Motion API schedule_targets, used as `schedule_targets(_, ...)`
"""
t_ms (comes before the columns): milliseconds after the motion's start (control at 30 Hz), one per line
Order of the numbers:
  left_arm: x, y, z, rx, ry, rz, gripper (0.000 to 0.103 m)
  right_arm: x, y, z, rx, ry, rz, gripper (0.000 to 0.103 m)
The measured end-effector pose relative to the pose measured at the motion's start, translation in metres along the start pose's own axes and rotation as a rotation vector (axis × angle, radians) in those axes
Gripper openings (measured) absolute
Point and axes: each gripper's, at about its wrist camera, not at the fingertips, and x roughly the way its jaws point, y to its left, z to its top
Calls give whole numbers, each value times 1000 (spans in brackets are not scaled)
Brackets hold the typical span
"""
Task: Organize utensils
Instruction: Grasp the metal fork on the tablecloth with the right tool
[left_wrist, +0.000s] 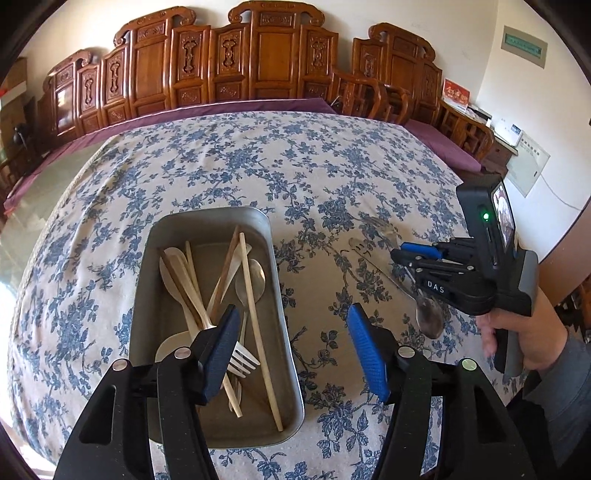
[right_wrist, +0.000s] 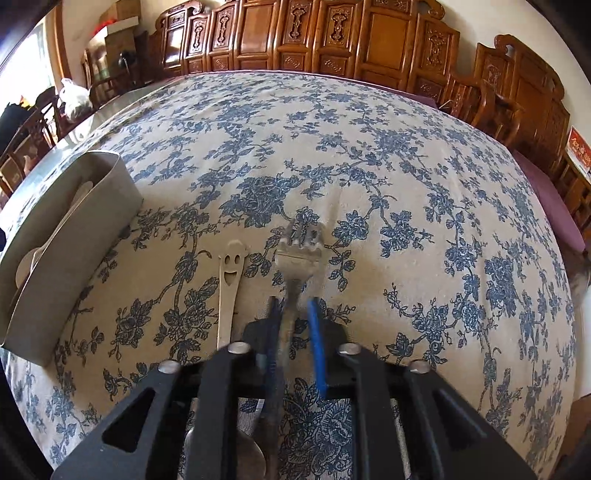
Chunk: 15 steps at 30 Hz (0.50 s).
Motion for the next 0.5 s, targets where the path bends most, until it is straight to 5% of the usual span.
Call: schedule_targets(500,20,-46,4,26,54,-36,58,-32,-57,-35,56,4,-61,8)
